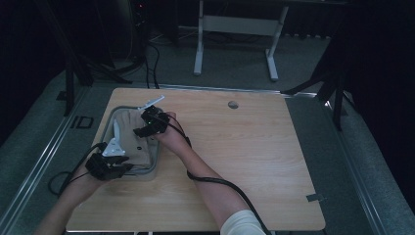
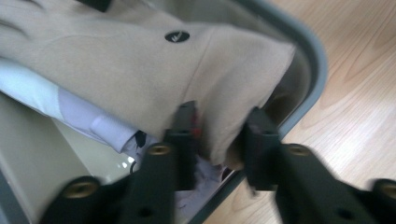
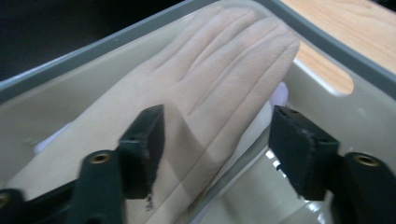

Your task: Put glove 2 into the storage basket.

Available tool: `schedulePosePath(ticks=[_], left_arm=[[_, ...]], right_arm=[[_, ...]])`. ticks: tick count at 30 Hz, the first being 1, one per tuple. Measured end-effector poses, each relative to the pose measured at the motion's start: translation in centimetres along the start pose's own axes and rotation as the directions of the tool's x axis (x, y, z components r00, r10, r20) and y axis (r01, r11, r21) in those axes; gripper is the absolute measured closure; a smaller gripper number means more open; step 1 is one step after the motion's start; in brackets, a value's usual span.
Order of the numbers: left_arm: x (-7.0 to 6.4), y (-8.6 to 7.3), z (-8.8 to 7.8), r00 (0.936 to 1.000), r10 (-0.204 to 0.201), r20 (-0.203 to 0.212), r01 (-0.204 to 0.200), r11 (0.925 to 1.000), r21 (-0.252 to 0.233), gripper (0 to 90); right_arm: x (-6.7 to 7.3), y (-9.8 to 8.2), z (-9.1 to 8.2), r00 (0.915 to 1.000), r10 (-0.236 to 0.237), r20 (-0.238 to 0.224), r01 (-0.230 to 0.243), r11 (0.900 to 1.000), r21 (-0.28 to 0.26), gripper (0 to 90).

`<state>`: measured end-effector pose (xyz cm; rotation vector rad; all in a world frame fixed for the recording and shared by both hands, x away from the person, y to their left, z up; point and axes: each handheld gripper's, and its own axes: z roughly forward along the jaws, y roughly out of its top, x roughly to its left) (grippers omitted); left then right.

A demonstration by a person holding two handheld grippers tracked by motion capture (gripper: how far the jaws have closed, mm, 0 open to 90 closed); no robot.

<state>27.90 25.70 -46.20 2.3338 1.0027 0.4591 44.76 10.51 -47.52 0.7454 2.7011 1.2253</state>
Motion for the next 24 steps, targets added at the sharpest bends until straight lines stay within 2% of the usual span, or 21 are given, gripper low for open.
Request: schedulePosePath(ticks=[1, 2, 3, 4, 5, 6, 7, 9, 10, 11, 12, 13, 14, 15, 19, 20, 22, 24], left_arm=[[-0.1, 0.0, -0.5, 0.9997, -0.014, -0.020, 0.014, 0.9997, -0.019, 54.7], [-0.1, 0.1, -0.8, 0.9994, -0.020, -0.028, 0.020, 0.9994, -0.029, 54.7], [-0.3, 0.2, -1.5, 0.9984, -0.040, -0.040, 0.038, 0.9979, -0.051, 50.9], [-0.3, 0.2, -1.5, 0.9984, -0.040, -0.040, 0.038, 0.9979, -0.051, 48.7], [-0.6, 0.4, -2.2, 0.9972, -0.062, -0.040, 0.059, 0.9948, -0.084, 47.3], [-0.6, 0.4, -2.2, 0.9972, -0.062, -0.040, 0.059, 0.9948, -0.084, 45.0], [-0.8, 0.6, -2.5, 0.9971, -0.068, -0.033, 0.064, 0.9932, -0.097, 40.4], [-1.0, 1.0, -2.8, 0.9965, -0.076, -0.034, 0.072, 0.9914, -0.110, 37.2], [-1.1, 1.2, -2.8, 0.9959, -0.086, -0.026, 0.082, 0.9887, -0.126, 32.0], [-1.2, 1.4, -2.9, 0.9950, -0.099, -0.013, 0.096, 0.9855, -0.140, 25.9], [-1.3, 1.5, -2.8, 0.9940, -0.109, 0.009, 0.109, 0.9831, -0.147, 25.9], [-1.5, 1.7, -2.6, 0.9924, -0.119, 0.030, 0.123, 0.9804, -0.154, 20.3], [-2.0, 1.9, -2.0, 0.9914, -0.118, 0.056, 0.126, 0.9770, -0.172, 20.3], [-2.2, 1.9, -1.8, 0.9912, -0.116, 0.064, 0.125, 0.9772, -0.171, 16.2], [-3.2, 2.3, -0.9, 0.9903, -0.101, 0.096, 0.118, 0.9731, -0.198, 14.6], [-3.9, 2.5, -0.4, 0.9869, -0.094, 0.131, 0.121, 0.9680, -0.220, 14.6], [-4.7, 2.9, 0.0, 0.9893, -0.068, 0.129, 0.098, 0.9648, -0.244, 14.6], [-5.2, 3.3, 0.3, 0.9883, -0.058, 0.141, 0.094, 0.9605, -0.262, 14.6]], right_arm=[[-0.1, -0.2, -0.8, 1.0000, 0.002, -0.010, -0.002, 1.000, -0.013, 28.5], [-0.1, -0.2, -0.8, 1.0000, 0.002, -0.010, -0.002, 1.000, -0.013, 28.5], [0.0, -0.4, -1.5, 0.9996, -0.002, -0.029, 0.002, 1.000, -0.018, 23.3], [0.0, -0.5, -2.0, 0.9989, -0.012, -0.044, 0.011, 1.000, -0.025, 20.0], [0.0, -0.6, -2.4, 0.9988, -0.012, -0.047, 0.011, 0.999, -0.038, 20.2], [0.0, -0.6, -2.4, 0.9988, -0.012, -0.047, 0.011, 0.999, -0.038, 20.2], [0.1, -0.9, -3.5, 0.9971, -0.011, -0.075, 0.006, 0.998, -0.066, 17.3], [0.1, -1.0, -3.8, 0.9971, -0.014, -0.075, 0.008, 0.998, -0.070, 16.9], [0.3, -1.3, -4.4, 0.9975, -0.025, -0.067, 0.019, 0.997, -0.079, 15.5], [0.4, -1.5, -4.7, 0.9971, -0.033, -0.068, 0.028, 0.996, -0.084, 13.9], [0.4, -1.5, -4.7, 0.9971, -0.033, -0.068, 0.028, 0.996, -0.084, 13.9], [0.5, -1.9, -5.2, 0.9968, -0.046, -0.066, 0.040, 0.995, -0.091, 14.3], [0.5, -1.9, -5.2, 0.9968, -0.046, -0.066, 0.040, 0.995, -0.091, 14.3], [0.5, -2.4, -5.7, 0.9962, -0.063, -0.060, 0.057, 0.994, -0.092, 14.4], [0.4, -3.0, -6.2, 0.9957, -0.074, -0.057, 0.069, 0.994, -0.085, 14.4], [0.3, -3.3, -6.5, 0.9954, -0.077, -0.058, 0.072, 0.994, -0.084, 14.4], [-0.1, -4.3, -7.3, 0.9956, -0.078, -0.052, 0.073, 0.994, -0.084, 14.5], [-0.4, -4.8, -7.9, 0.9960, -0.077, -0.046, 0.073, 0.994, -0.085, 14.6]])
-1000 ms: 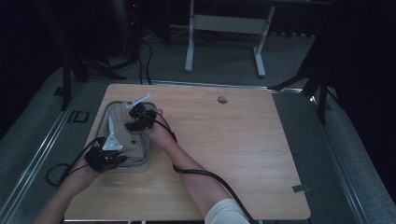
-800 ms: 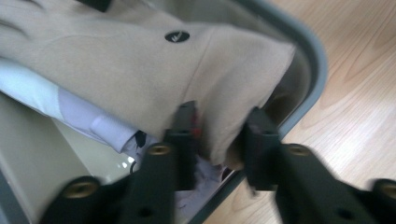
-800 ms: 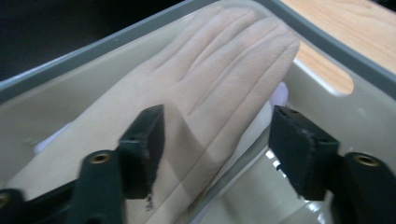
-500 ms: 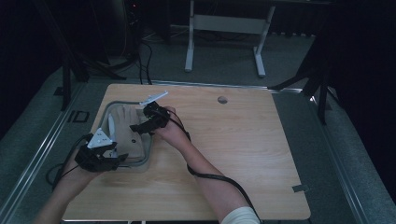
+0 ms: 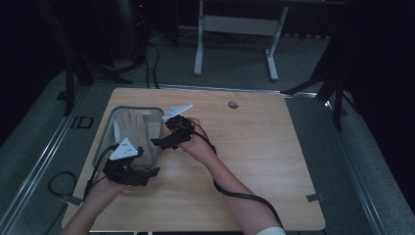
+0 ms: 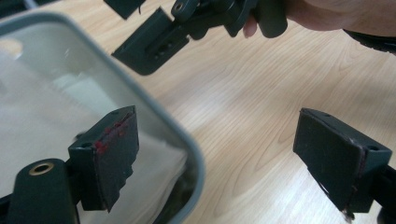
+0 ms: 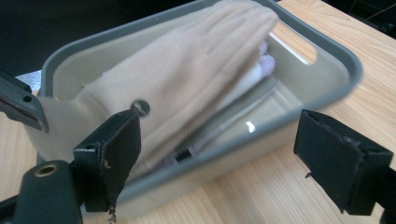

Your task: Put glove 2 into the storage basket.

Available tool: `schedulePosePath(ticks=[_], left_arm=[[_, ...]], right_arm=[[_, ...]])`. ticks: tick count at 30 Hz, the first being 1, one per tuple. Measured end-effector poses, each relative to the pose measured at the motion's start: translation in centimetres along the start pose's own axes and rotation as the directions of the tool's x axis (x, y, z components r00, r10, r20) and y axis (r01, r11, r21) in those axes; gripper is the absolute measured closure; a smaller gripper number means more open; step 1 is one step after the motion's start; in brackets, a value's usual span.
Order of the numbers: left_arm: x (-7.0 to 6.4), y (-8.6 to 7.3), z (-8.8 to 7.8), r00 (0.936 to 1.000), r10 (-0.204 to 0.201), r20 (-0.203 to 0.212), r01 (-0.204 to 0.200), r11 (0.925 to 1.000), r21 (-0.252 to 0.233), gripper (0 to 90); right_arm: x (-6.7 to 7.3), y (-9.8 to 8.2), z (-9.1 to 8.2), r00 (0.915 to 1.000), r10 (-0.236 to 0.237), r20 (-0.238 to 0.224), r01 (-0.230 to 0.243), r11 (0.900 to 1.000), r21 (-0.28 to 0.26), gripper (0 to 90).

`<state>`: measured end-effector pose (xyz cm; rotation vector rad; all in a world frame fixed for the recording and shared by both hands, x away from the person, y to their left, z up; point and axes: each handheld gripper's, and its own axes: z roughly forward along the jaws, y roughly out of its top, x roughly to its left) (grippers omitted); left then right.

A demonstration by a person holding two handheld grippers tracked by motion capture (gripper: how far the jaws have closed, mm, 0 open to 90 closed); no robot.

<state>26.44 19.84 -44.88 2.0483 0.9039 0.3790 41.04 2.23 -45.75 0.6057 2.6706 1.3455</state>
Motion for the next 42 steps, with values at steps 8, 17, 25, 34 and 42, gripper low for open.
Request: schedulePosePath(ticks=[8, 17, 25, 34, 42], left_arm=[[-1.7, 0.5, 2.1, 0.9967, 0.063, 0.052, -0.062, 0.9979, -0.020, 14.7], [-3.4, 0.2, 4.8, 0.9899, 0.085, 0.113, -0.082, 0.9962, -0.028, 14.8], [-4.5, -0.5, 6.8, 0.9807, 0.105, 0.165, -0.101, 0.9944, -0.028, 14.7], [-5.0, -2.0, 9.4, 0.9740, 0.088, 0.209, -0.083, 0.9960, -0.033, 14.7], [-5.4, -2.7, 10.9, 0.9639, 0.091, 0.250, -0.080, 0.9954, -0.052, 14.7]], right_arm=[[-0.5, -2.2, -2.5, 0.9997, -0.013, 0.021, 0.013, 1.000, 0.002, 14.7], [-0.4, -6.2, -4.3, 0.9998, -0.015, 0.009, 0.015, 1.000, 0.022, 14.8], [-0.9, -8.9, -4.9, 0.9999, -0.014, 0.000, 0.014, 1.000, 0.015, 14.6], [-1.9, -12.2, -5.6, 0.9996, 0.025, -0.008, -0.025, 1.000, 0.018, 14.6], [-2.5, -14.3, -6.0, 0.9991, 0.042, 0.000, -0.042, 0.999, 0.017, 14.6]])
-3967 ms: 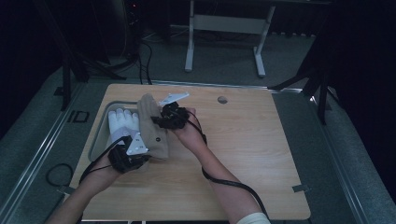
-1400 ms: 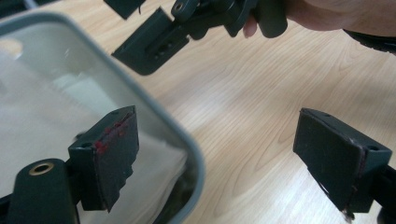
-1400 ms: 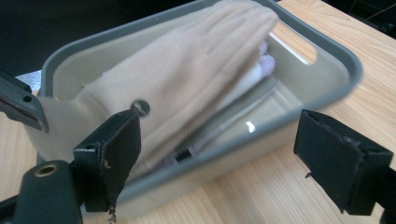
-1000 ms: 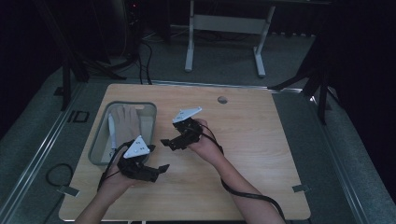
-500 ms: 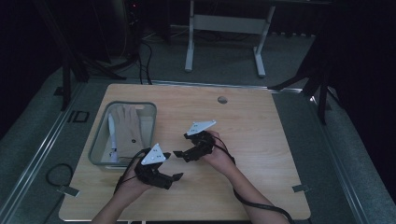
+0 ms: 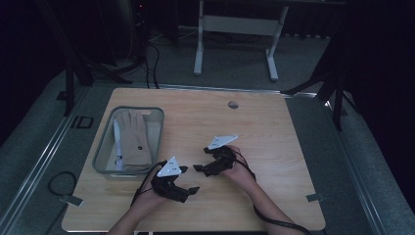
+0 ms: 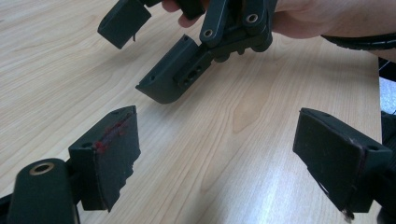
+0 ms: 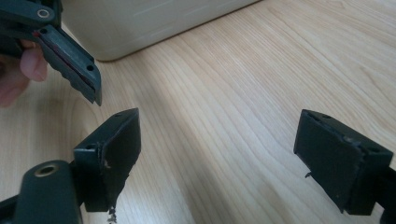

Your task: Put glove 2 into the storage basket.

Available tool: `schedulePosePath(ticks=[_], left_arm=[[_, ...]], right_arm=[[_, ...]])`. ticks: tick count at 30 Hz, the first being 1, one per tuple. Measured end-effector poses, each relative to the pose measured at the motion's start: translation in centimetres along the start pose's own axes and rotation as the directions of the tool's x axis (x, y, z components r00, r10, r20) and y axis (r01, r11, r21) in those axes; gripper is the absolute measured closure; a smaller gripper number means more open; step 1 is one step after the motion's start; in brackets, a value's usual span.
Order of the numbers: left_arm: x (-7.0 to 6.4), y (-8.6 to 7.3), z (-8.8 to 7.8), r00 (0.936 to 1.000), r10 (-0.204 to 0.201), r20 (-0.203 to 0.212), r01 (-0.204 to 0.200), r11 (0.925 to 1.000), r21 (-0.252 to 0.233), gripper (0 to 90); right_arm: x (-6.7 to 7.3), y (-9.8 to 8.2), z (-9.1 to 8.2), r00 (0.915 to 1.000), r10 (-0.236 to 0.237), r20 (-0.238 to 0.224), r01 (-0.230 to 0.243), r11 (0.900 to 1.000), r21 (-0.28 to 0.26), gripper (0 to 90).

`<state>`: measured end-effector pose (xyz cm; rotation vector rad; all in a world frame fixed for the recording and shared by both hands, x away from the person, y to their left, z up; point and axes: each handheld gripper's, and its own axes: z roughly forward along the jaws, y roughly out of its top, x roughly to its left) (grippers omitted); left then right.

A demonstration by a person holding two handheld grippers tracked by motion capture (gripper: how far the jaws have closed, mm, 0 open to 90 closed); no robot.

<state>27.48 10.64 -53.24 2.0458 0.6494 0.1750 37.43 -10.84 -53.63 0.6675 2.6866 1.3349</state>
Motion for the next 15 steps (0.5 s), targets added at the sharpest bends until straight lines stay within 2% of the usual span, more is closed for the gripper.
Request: schedulePosePath(ticks=[3, 8, 12, 15], left_arm=[[-0.3, -0.3, 0.6, 0.9997, 0.008, 0.021, -0.008, 1.0000, -0.003, 14.7], [-0.5, -0.7, 1.3, 0.9995, 0.014, 0.027, -0.014, 0.9999, 0.007, 14.7], [-0.5, -0.9, 1.6, 0.9995, 0.020, 0.027, -0.020, 0.9995, 0.022, 14.7], [-0.3, -1.0, 1.6, 0.9994, 0.002, 0.034, -0.003, 0.9996, 0.029, 14.7]], right_arm=[[-0.1, -0.8, -0.1, 0.9999, -0.009, 0.007, 0.009, 1.000, -0.013, 14.5], [-0.3, -1.9, -0.3, 0.9999, -0.006, 0.011, 0.007, 1.000, -0.025, 14.0], [-0.3, -2.7, -0.7, 0.9995, -0.006, 0.031, 0.007, 1.000, -0.020, 14.0], [-0.4, -3.2, -1.0, 0.9990, -0.003, 0.045, 0.004, 1.000, -0.018, 14.0]])
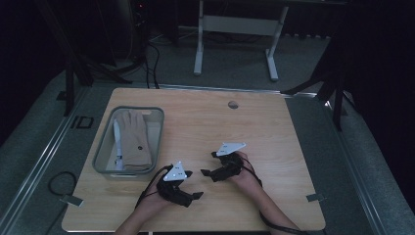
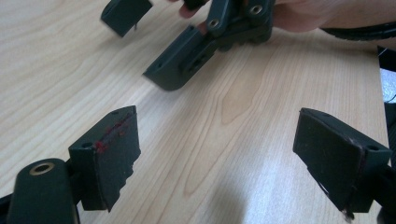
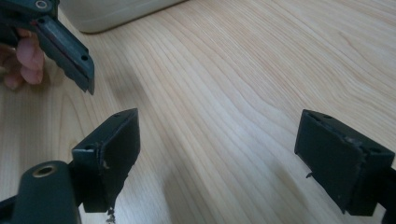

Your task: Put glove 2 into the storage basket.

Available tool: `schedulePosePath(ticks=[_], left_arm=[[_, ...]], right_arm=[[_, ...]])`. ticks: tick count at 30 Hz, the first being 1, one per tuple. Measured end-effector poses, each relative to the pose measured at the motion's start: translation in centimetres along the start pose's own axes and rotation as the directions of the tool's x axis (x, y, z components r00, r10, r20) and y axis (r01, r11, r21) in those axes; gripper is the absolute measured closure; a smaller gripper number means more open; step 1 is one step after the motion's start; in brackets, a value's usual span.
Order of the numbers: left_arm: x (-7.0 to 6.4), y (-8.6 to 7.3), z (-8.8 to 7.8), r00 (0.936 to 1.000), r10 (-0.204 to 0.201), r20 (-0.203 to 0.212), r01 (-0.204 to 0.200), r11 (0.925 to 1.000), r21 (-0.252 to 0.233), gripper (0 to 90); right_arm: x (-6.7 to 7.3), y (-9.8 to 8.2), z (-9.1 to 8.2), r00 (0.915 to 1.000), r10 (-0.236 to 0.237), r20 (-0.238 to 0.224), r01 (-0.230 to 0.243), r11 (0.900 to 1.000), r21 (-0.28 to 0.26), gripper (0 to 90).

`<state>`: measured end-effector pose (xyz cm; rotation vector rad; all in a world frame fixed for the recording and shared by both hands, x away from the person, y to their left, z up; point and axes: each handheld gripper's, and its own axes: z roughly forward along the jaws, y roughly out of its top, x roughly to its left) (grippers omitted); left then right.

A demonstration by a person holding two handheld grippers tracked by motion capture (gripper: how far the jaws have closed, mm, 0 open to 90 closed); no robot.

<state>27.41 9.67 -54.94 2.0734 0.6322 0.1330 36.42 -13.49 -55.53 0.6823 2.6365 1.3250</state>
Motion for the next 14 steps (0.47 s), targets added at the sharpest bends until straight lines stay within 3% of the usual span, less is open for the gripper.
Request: schedulePosePath(ticks=[5, 9, 14], left_arm=[[0.02, -0.19, -0.06, 1.0000, 0.006, -0.008, -0.006, 0.9999, -0.014, 14.7], [-0.22, -0.24, 0.10, 0.9992, 0.039, -0.006, -0.038, 0.9993, 0.003, 14.7], [-0.31, -0.25, 0.14, 0.9989, 0.046, -0.005, -0.046, 0.9989, 0.009, 14.7]], right_arm=[[-0.04, -0.33, -0.39, 0.9999, -0.004, 0.009, 0.004, 1.000, -0.006, 14.0], [-0.07, -0.42, -0.40, 0.9999, -0.001, 0.013, 0.001, 1.000, -0.006, 14.0], [-0.17, -0.51, -0.33, 0.9999, 0.002, 0.014, -0.002, 1.000, 0.003, 14.0]])
